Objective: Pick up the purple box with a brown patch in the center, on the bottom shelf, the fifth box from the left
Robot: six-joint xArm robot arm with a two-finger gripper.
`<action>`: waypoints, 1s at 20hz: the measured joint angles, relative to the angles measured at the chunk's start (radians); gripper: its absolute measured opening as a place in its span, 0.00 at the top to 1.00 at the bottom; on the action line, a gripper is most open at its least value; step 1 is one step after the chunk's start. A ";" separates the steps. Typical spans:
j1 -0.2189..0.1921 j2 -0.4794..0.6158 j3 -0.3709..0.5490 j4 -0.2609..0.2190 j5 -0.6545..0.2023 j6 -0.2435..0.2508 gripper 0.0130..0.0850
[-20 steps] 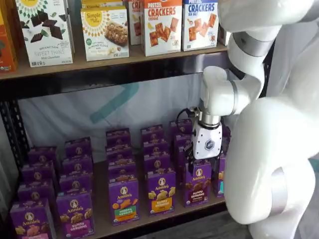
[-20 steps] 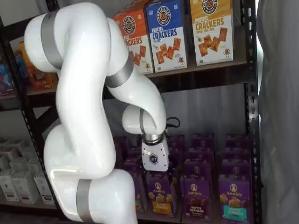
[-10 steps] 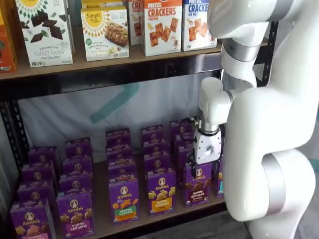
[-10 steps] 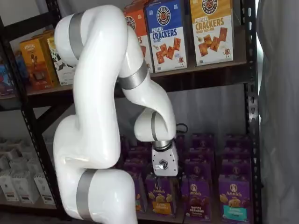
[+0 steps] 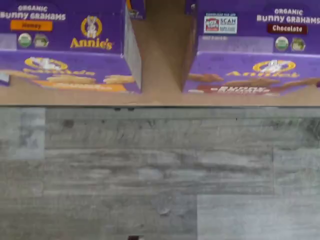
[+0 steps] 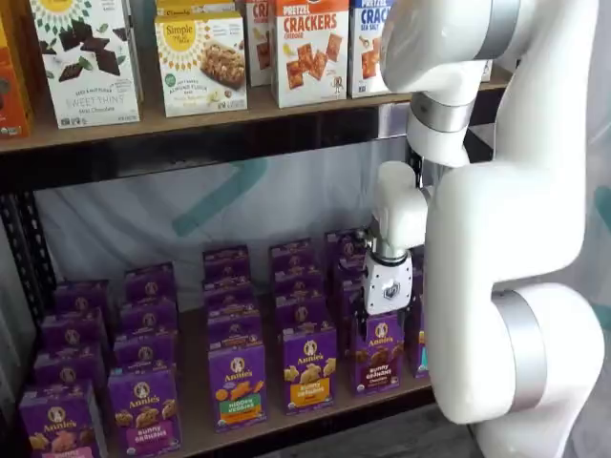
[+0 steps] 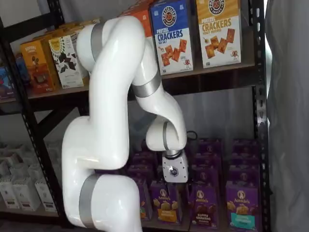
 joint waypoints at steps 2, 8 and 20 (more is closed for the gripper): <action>-0.004 0.030 -0.029 -0.054 -0.009 0.048 0.00; 0.005 0.127 -0.132 -0.046 0.000 0.048 0.00; -0.015 0.234 -0.290 0.026 0.045 -0.040 0.00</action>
